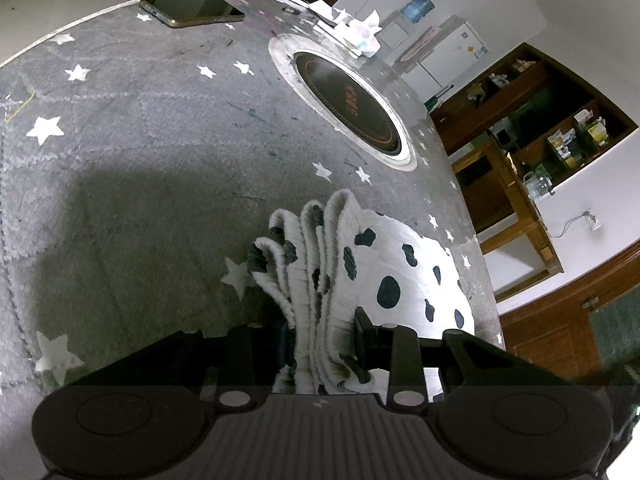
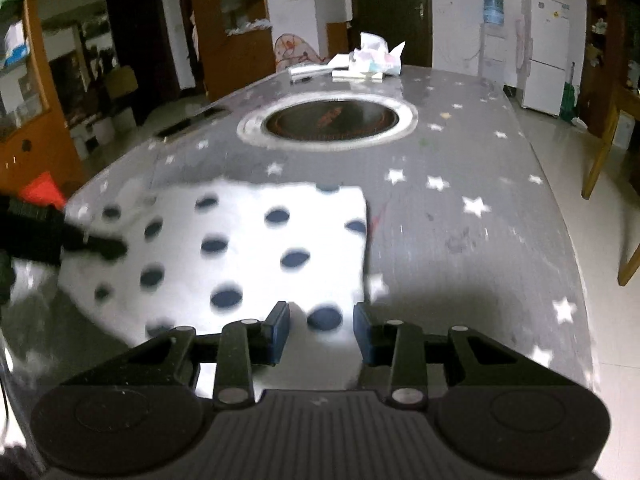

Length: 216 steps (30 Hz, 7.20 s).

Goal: Fold clothes

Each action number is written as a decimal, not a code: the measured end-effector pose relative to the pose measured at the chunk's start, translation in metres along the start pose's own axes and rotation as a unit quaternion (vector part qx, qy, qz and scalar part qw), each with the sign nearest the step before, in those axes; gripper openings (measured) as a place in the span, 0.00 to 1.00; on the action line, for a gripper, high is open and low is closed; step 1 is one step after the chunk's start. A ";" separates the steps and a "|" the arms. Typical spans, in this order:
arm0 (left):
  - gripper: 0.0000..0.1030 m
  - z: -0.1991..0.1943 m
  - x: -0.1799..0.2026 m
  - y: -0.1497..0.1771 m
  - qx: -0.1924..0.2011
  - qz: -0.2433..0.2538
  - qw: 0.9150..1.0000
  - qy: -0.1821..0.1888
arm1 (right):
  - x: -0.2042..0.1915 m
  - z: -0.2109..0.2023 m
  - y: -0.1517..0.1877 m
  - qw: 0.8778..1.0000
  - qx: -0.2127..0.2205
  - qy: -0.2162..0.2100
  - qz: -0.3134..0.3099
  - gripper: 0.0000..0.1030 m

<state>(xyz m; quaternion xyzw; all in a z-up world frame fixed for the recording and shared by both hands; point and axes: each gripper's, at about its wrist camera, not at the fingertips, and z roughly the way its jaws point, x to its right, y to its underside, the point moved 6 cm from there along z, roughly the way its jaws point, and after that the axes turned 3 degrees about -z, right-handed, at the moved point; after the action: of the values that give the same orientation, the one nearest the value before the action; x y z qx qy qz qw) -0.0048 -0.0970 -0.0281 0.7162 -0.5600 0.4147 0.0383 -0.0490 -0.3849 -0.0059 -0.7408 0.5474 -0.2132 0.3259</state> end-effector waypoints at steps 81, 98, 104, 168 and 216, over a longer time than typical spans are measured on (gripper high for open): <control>0.41 0.114 0.145 -0.009 -0.027 0.257 0.965 -0.050 | 0.108 -0.001 -0.024 0.981 0.048 0.155 0.103 0.15; 0.71 0.108 0.142 -0.006 -0.010 0.298 0.952 -0.075 | 0.100 0.020 -0.025 0.984 0.042 0.121 0.120 0.48; 0.75 0.113 0.136 -0.006 -0.016 0.297 0.951 -0.082 | 0.101 0.034 -0.021 0.986 0.019 0.116 0.123 0.52; 0.94 0.070 0.119 -0.001 0.024 0.291 0.953 -0.075 | 0.046 -0.020 0.026 0.989 0.048 0.097 0.097 0.86; 1.00 -0.019 0.109 0.080 0.073 0.339 0.938 -0.020 | -0.028 -0.085 0.058 0.973 0.141 0.154 0.096 1.00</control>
<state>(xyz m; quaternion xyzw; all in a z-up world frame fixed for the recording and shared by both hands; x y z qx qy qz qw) -0.0788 -0.2010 0.0208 0.4930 -0.7385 0.4279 -0.1684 -0.1536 -0.3899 0.0133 -0.5899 0.6239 -0.3672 0.3576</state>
